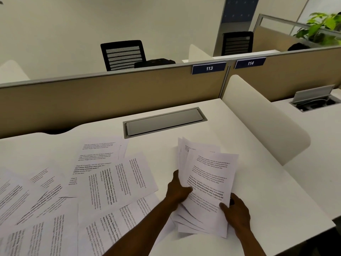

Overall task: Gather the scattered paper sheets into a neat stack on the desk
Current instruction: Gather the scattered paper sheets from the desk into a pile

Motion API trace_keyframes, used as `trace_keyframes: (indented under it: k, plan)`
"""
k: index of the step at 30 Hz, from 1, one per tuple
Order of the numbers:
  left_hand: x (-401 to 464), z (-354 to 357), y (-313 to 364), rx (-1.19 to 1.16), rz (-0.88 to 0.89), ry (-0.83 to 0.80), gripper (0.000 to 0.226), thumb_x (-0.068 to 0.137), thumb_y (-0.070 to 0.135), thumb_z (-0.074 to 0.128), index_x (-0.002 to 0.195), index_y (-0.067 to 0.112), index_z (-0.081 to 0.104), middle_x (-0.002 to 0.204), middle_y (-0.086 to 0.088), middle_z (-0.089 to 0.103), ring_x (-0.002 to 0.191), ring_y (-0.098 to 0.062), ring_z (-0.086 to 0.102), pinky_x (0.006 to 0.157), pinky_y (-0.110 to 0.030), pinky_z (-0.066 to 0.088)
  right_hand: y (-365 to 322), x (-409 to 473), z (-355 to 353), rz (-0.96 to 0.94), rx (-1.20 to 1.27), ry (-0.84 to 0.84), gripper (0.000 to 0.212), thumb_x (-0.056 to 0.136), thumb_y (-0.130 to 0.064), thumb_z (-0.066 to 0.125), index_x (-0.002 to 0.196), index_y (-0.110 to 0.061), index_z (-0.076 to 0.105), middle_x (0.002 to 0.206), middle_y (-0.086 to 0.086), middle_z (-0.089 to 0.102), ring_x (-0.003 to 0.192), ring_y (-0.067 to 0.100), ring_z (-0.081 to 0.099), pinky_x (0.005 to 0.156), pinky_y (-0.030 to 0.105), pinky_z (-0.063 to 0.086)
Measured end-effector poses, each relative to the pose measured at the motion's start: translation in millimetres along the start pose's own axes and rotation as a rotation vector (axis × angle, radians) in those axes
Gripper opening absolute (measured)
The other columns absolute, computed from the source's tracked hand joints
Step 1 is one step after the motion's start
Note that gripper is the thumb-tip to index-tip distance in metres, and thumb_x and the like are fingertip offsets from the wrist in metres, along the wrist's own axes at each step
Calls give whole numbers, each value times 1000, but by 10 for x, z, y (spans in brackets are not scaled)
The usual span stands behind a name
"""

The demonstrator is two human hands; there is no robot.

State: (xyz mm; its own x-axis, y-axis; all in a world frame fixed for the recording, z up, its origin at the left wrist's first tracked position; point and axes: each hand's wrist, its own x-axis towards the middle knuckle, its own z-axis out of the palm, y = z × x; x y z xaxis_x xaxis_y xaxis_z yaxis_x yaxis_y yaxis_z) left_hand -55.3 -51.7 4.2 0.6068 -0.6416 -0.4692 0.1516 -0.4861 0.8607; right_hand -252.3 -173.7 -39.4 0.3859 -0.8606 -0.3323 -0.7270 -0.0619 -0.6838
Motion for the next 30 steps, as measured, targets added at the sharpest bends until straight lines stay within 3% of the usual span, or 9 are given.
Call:
trace_keyframes:
  k: [4,8,11,14,17,19,22,26,30]
  plan:
    - [-34,10,-16,-100,6,-67,86,80,4,71,149,25,23,139,-9,52,119,-23,53,107,-44,46,-58,-20,-55,-7,7,-11,42,85,-32,69,125,-22,59,117,4,69,93,21,64,83,36,52]
    - [-38,-135,-116,-482,-84,-190,86,69,-5,78,141,21,38,134,-12,60,121,-31,59,101,-48,52,-231,-129,-102,18,112,121,50,84,-49,66,124,-19,59,118,8,68,105,29,63,93,41,50]
    - [-104,-278,-139,-613,-137,-278,73,76,-8,76,138,19,48,129,-11,66,119,-33,62,97,-47,54,-392,-165,-191,161,245,54,61,86,-51,64,134,-15,52,126,13,63,112,32,60,95,41,47]
    - [-133,-425,-235,-560,-191,-356,72,80,-12,70,139,21,47,133,-12,64,123,-35,60,103,-51,49,-531,-113,-323,338,623,-225,44,89,-37,66,118,-4,61,108,19,70,95,36,67,74,39,54]
    - [-158,-524,-291,-313,-199,-404,83,78,-8,68,147,25,37,141,-7,57,127,-32,55,107,-49,46,-498,-46,-311,279,660,-348,36,90,-23,65,122,-8,62,108,17,73,97,37,70,88,49,55]
    - [-238,-547,-222,-154,-195,-410,73,87,6,68,148,27,34,143,5,49,127,-23,50,105,-39,46,-455,-14,-209,176,571,-347,43,93,-22,62,134,-11,56,119,11,69,105,30,67,101,48,48]
    - [-281,-503,-206,-77,-181,-343,63,95,19,62,148,26,30,145,4,47,126,-22,51,102,-38,48,-502,-53,-97,84,487,-377,52,95,-18,59,144,-16,42,129,2,58,113,22,57,102,36,42]
    - [-265,-450,-246,70,-64,-205,63,95,24,61,151,21,33,150,-3,48,135,-22,48,114,-39,40,-481,6,-6,85,460,-280,58,92,0,57,145,-16,40,136,10,56,116,31,57,101,45,46]
    - [-283,-712,-390,375,195,281,62,92,39,62,148,24,39,138,-2,56,123,-17,56,107,-35,45,-449,164,-75,129,484,-141,54,92,1,57,142,-13,43,132,13,57,109,32,57,99,45,46]
